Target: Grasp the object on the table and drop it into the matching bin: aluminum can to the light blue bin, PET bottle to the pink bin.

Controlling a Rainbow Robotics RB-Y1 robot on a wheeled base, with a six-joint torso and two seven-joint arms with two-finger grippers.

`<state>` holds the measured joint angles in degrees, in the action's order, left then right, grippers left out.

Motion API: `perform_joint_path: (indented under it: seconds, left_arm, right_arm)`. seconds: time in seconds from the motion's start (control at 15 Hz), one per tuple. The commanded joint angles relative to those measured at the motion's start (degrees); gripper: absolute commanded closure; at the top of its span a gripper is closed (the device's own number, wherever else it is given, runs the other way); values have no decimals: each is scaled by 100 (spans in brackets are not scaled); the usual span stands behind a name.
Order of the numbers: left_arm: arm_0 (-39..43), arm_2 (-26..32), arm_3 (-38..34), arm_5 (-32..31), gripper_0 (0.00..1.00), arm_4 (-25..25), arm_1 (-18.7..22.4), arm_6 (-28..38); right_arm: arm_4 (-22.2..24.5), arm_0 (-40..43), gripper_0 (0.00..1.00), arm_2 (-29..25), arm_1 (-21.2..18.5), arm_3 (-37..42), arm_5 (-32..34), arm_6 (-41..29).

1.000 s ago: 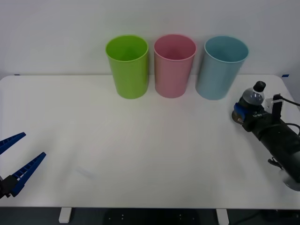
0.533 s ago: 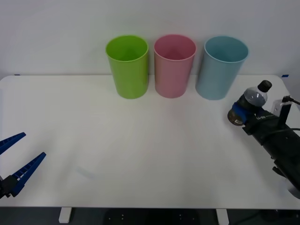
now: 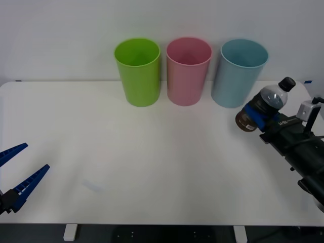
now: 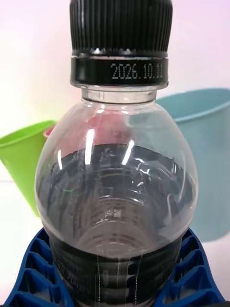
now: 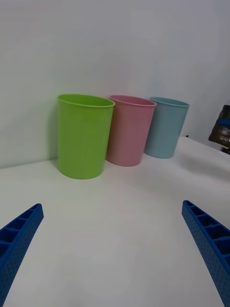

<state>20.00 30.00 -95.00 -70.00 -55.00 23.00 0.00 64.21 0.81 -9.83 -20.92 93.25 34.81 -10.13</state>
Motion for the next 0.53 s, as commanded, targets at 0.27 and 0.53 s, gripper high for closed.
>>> perform_joint_path:
  seconds: [0.27, 0.53]
  left_arm:
    - [0, 0, 0, 0, 0, 0, 0, 0]
    - [0, 0, 0, 0, 0, 0, 0, 0]
  right_arm:
    - [127, -142, 100, 139, -18, 721, 8, -446]
    - [145, -555, 100, 271, -194, 773, -1, -595]
